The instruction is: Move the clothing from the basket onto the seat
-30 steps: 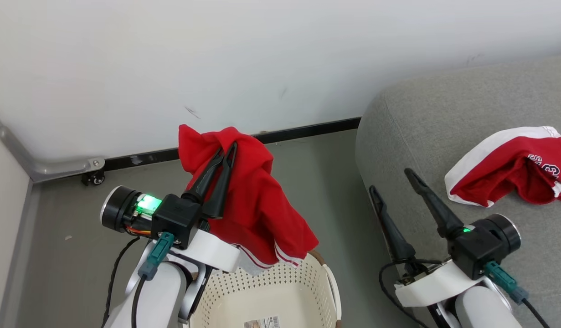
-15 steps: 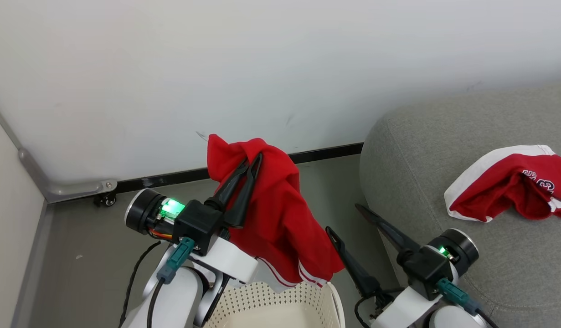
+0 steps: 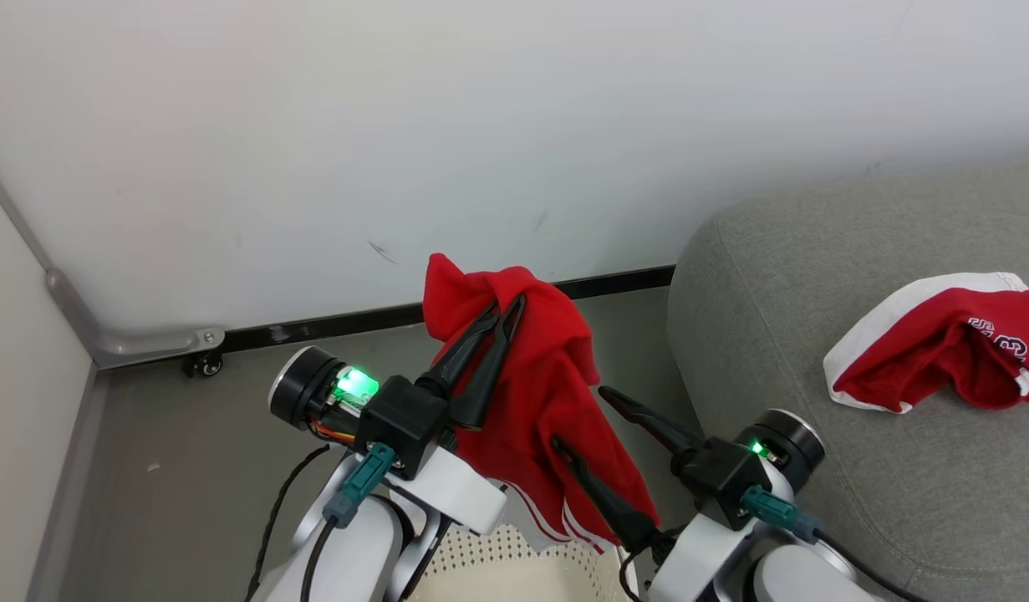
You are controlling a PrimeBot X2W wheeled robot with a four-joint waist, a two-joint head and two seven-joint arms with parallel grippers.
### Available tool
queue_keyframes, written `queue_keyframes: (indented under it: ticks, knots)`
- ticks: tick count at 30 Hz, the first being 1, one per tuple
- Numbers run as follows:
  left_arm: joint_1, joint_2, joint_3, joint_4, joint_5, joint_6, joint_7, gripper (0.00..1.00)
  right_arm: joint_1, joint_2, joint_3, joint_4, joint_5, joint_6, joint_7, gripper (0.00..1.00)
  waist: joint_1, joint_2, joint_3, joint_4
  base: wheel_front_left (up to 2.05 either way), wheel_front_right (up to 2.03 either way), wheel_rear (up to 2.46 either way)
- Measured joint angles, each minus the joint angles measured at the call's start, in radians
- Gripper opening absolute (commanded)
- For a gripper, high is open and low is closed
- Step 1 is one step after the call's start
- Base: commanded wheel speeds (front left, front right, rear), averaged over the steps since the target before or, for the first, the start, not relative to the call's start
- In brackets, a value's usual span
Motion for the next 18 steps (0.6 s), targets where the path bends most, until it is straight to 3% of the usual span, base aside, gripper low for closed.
queue_keyframes:
  ticks: [17, 18]
  knots:
    - [-0.033, -0.006, -0.055, -0.031, -0.006, -0.019, 0.005, 0.0, -0.1, -0.021, 0.054, 0.08, 0.11, 0.0, 0.066, 1.0, 0.0, 0.0, 0.015, 0.019, 0.0, 0.0, 0.0]
    - [-0.036, -0.007, -0.058, -0.032, -0.007, -0.022, 0.007, 0.0, -0.111, -0.021, 0.066, 0.082, 0.116, 0.0, 0.067, 0.75, 0.0, 0.0, 0.016, 0.02, 0.0, 0.0, 0.0]
